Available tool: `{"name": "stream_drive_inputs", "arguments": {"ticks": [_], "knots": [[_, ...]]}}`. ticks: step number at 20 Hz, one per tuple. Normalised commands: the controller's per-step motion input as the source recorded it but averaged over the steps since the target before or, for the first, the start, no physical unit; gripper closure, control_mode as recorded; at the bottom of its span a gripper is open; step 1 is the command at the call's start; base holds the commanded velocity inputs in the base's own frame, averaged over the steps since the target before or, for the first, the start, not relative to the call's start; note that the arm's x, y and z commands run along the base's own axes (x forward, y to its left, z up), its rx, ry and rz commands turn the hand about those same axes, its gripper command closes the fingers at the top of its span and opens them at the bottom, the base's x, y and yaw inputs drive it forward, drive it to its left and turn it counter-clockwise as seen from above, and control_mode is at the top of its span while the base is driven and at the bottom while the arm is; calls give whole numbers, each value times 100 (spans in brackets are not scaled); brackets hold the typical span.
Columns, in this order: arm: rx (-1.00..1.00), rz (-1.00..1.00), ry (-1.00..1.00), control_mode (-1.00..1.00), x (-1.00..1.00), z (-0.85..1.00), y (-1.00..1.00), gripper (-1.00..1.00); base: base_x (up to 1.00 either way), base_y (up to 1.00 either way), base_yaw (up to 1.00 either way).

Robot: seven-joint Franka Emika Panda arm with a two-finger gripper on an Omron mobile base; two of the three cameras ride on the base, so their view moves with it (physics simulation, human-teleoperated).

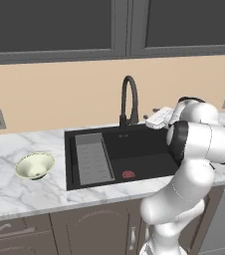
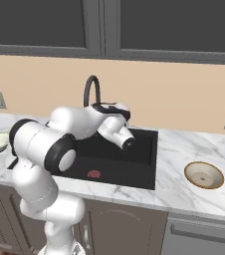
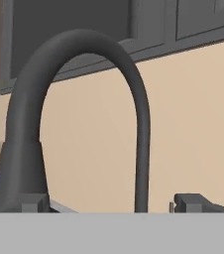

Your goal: Rinse each bowl for a few seconds and place them down in the sink or on the counter.

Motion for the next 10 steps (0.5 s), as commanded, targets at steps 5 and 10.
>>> {"name": "stream_drive_inputs", "arguments": {"ticks": [5, 10], "knots": [[2, 1, 1, -100, 15, -6, 9, -100, 0, 0, 0], [0, 0, 2, -100, 12, -1, 13, -100, 0, 0, 0]]}}
